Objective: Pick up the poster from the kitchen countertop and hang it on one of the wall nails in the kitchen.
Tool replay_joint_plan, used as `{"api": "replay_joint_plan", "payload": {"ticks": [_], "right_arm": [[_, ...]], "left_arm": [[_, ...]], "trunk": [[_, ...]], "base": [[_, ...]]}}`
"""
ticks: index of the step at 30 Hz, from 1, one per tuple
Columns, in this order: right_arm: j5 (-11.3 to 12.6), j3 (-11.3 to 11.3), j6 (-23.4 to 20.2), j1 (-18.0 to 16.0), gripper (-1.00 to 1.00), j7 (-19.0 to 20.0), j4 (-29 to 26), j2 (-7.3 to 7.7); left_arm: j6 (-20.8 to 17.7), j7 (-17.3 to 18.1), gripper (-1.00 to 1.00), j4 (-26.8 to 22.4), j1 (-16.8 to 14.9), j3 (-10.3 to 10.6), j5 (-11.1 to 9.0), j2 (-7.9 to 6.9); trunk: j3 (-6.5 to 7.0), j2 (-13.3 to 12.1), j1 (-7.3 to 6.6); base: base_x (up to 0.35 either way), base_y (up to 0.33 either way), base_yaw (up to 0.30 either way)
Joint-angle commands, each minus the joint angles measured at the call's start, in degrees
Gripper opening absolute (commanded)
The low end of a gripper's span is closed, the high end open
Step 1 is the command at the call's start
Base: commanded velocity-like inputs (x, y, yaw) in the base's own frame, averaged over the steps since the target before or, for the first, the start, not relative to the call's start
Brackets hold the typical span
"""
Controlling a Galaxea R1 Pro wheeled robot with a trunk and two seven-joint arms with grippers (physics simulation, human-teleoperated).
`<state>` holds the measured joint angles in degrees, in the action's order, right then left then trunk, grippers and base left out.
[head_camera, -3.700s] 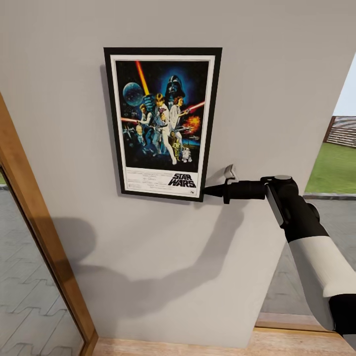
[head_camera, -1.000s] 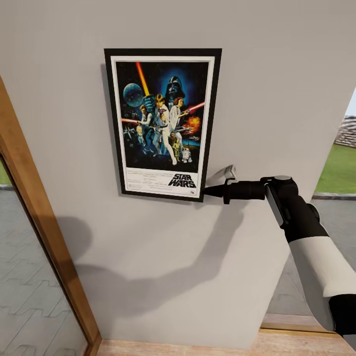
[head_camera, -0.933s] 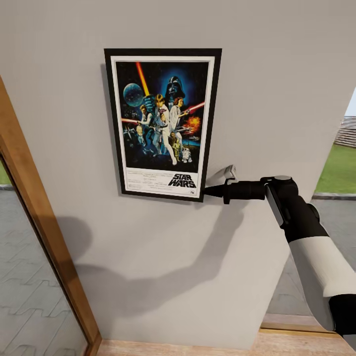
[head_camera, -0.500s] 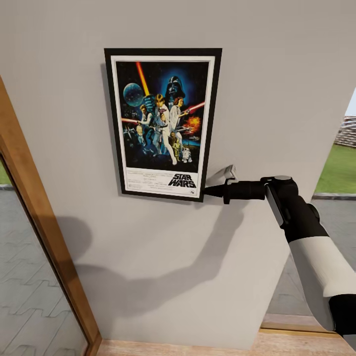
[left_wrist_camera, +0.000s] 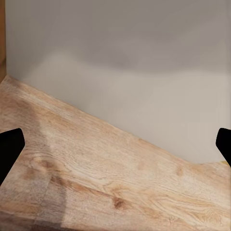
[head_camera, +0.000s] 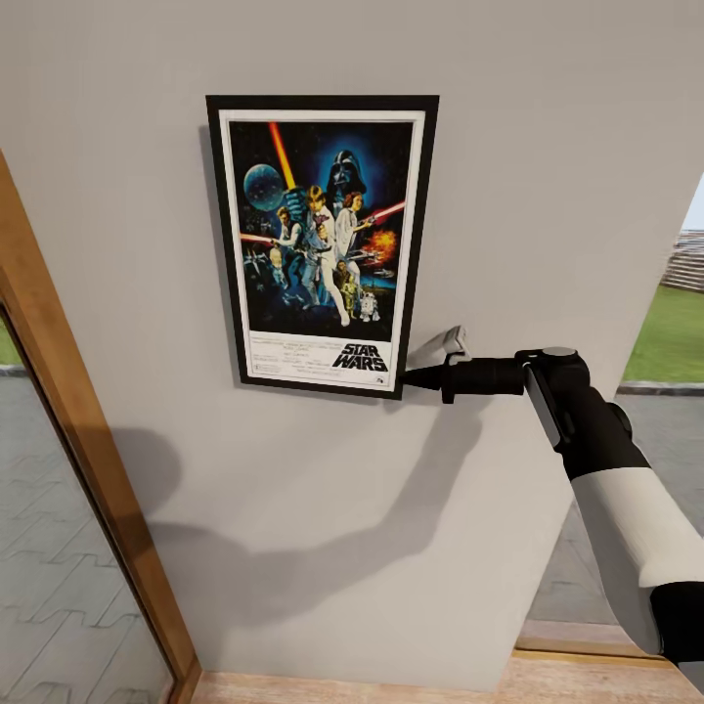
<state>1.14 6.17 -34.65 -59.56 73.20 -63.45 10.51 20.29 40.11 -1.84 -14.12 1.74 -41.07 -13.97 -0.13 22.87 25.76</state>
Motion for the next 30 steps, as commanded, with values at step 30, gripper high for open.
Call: {"api": "replay_joint_plan", "payload": {"ticks": [30], "right_arm": [[0.18, 0.07, -0.67, -0.03, -1.0, 0.11, -0.03, 0.04]], "left_arm": [[0.28, 0.14, 1.0, 0.08, -0.03, 0.19, -0.15, -0.01]], "trunk": [[-0.03, 0.05, 0.02]], "base": [[0.019, 0.0, 0.0]]}}
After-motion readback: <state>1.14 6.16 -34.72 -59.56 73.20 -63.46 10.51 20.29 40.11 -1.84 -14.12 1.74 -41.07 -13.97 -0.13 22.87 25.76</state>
